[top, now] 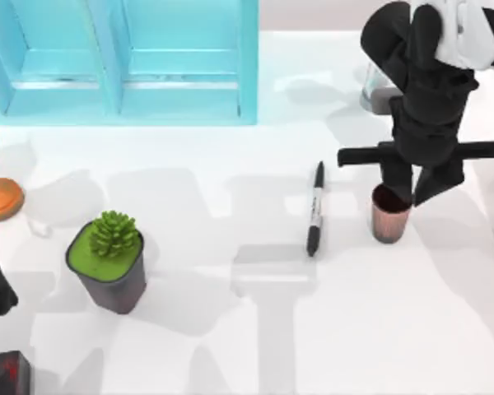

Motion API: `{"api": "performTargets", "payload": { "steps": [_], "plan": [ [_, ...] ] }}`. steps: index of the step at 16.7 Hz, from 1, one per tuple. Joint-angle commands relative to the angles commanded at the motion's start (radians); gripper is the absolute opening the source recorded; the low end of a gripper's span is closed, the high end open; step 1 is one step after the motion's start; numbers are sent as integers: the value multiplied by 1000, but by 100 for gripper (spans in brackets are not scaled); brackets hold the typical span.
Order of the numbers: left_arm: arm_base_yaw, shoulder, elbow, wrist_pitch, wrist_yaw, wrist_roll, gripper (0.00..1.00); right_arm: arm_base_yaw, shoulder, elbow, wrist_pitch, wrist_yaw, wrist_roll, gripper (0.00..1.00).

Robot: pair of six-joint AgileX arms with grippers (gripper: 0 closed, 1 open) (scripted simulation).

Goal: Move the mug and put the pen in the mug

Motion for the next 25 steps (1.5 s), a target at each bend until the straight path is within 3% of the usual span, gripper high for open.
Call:
{"api": "performTargets", "payload": {
  "steps": [9, 20, 25],
  "plan": [
    [0, 0, 0, 0, 0, 0, 100, 0, 0, 0, 0, 0, 0, 98],
    [0, 0, 0, 0, 0, 0, 100, -2, 4, 15, -14, 0, 0, 100],
    [0, 0, 0, 0, 0, 0, 100, -1, 46, 235, -213, 0, 2, 100]
  ]
}}
